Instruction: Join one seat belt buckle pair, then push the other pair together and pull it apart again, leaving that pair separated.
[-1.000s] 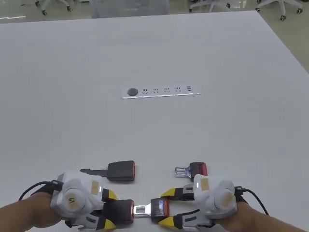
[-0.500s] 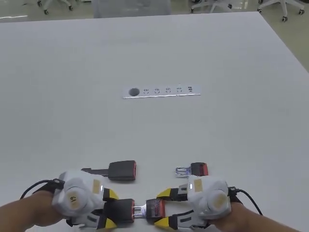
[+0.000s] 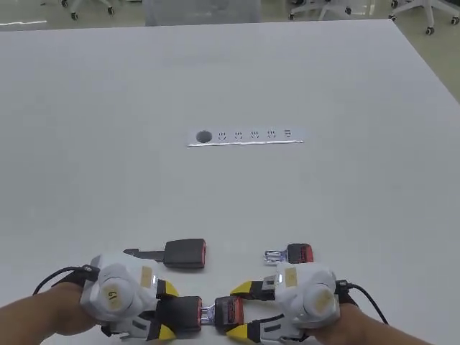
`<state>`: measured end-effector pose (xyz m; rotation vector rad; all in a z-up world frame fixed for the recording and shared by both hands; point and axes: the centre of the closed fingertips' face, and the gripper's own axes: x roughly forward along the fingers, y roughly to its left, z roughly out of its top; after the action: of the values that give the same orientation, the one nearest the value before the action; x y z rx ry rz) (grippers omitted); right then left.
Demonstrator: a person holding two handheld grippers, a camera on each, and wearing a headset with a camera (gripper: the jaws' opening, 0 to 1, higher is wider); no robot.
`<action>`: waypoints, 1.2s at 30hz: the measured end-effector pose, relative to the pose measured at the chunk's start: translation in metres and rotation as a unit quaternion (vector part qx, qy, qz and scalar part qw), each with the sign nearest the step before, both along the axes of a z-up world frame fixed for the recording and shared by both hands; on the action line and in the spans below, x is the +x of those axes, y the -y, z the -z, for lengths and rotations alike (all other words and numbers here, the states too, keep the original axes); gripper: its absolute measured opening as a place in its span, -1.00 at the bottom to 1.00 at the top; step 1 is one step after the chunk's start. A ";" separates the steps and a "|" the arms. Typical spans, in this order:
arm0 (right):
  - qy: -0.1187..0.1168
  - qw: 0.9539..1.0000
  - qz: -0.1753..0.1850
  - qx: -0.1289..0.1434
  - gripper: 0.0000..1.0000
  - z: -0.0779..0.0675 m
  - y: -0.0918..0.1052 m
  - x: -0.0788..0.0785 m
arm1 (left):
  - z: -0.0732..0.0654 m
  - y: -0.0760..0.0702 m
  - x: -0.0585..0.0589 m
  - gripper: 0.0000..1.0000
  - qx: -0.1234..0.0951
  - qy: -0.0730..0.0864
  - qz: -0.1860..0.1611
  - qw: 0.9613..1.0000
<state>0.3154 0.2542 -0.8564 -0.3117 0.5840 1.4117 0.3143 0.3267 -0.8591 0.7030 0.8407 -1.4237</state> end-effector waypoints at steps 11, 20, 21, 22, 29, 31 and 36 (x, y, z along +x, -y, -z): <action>-0.001 1.000 -0.002 -0.003 -0.30 0.001 -0.013 0.001 | 0.001 0.000 0.000 -0.32 0.003 0.002 0.004 1.000; -0.001 1.000 0.003 -0.005 -0.30 -0.003 -0.019 0.004 | -0.002 -0.004 -0.002 -0.32 0.004 0.000 0.001 1.000; -0.002 1.000 0.004 -0.004 -0.30 -0.003 -0.019 0.003 | -0.004 -0.006 -0.003 -0.32 0.005 0.001 0.003 1.000; -0.002 1.000 0.004 -0.003 -0.30 -0.005 -0.019 0.004 | -0.003 -0.005 -0.002 -0.32 0.004 0.000 0.003 1.000; 0.001 1.000 0.003 -0.007 -0.29 -0.003 -0.019 0.003 | -0.003 -0.003 -0.002 -0.32 0.002 0.000 0.002 1.000; 0.003 1.000 0.002 -0.008 -0.29 -0.002 -0.019 0.003 | -0.003 -0.002 -0.002 -0.32 0.003 0.000 0.003 1.000; 0.007 1.000 0.000 -0.012 -0.29 -0.002 -0.018 0.003 | -0.001 -0.001 -0.001 -0.32 0.004 0.002 0.004 1.000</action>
<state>0.3180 0.2720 -0.8546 -0.3400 0.5896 1.4024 0.3130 0.3280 -0.8583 0.7162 0.8427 -1.4266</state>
